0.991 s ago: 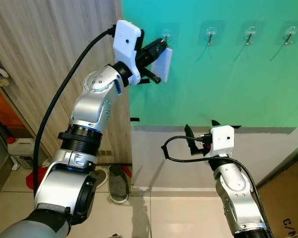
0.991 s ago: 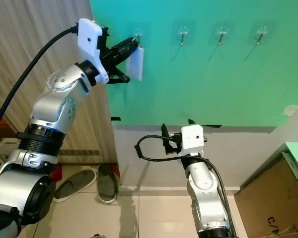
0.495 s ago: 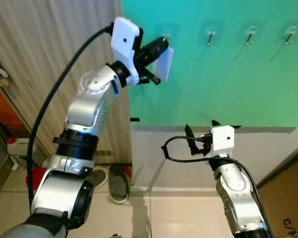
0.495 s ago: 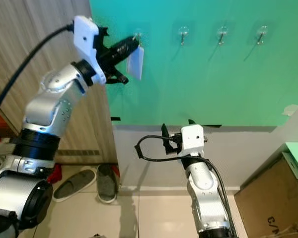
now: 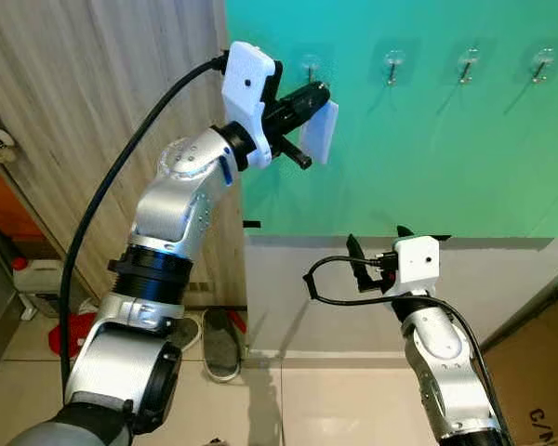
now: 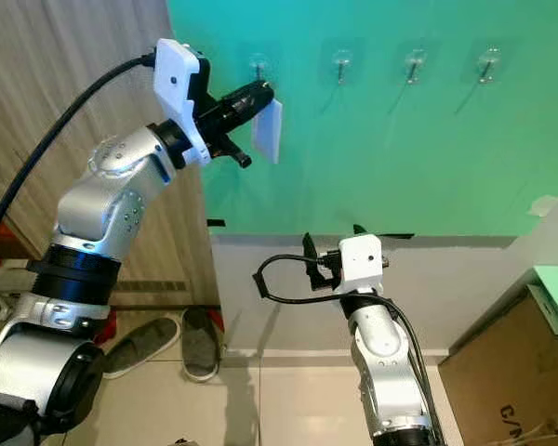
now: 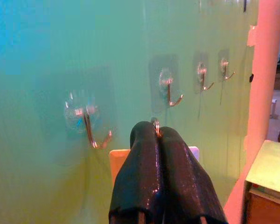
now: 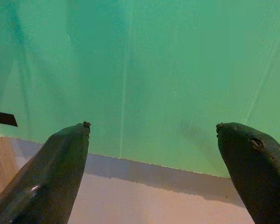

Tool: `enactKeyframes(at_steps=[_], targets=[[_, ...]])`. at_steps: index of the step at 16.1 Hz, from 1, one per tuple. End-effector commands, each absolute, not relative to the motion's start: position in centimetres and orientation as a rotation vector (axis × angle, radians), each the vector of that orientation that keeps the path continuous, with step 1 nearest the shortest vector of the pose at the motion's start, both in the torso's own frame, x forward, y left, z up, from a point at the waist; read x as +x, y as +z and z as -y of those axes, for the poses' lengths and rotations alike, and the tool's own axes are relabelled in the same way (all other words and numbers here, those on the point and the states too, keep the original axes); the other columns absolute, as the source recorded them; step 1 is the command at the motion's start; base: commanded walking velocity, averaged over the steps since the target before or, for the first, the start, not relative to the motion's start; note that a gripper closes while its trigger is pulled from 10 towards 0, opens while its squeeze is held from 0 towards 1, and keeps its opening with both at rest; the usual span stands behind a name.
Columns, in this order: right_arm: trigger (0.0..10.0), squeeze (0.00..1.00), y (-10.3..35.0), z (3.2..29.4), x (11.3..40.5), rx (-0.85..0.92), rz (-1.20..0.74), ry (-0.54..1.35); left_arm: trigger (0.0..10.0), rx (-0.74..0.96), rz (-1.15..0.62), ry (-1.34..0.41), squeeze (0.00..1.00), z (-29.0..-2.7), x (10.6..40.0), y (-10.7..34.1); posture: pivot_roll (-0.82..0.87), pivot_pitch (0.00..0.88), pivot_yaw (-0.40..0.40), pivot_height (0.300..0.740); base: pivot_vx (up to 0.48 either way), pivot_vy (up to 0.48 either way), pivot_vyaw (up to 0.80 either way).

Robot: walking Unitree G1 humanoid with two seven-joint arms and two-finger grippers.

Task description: Hang keys on a hook

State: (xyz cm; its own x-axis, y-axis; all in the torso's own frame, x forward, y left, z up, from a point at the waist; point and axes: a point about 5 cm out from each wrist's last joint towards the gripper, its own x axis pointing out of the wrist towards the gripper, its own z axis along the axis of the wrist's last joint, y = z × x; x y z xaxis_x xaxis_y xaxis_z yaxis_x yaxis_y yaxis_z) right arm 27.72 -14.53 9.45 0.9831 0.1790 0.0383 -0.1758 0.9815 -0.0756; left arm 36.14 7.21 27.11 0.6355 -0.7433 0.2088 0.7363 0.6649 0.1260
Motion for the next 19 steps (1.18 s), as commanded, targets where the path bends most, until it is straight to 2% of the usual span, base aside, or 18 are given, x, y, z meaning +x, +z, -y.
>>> enactKeyframes(at_steps=[1,7,19], targets=[[10.0,0.00,9.1,14.7,27.5,-0.074,0.038,0.174,10.0,0.019,0.247,-0.843,0.00,-7.1,36.4,27.4,-0.03,0.000,0.021,0.740,0.000,0.000,0.00],[10.0,0.00,9.1,14.7,27.4,-0.077,0.037,0.172,10.0,0.012,0.253,-0.777,0.00,-7.7,37.2,27.7,-0.04,0.000,0.022,0.740,0.000,0.000,0.00],[10.0,0.00,9.0,14.6,27.5,-0.089,0.036,0.180,10.0,0.023,0.275,-0.781,0.00,-7.1,37.6,28.4,-0.04,0.000,0.022,0.740,0.000,0.000,0.00]])
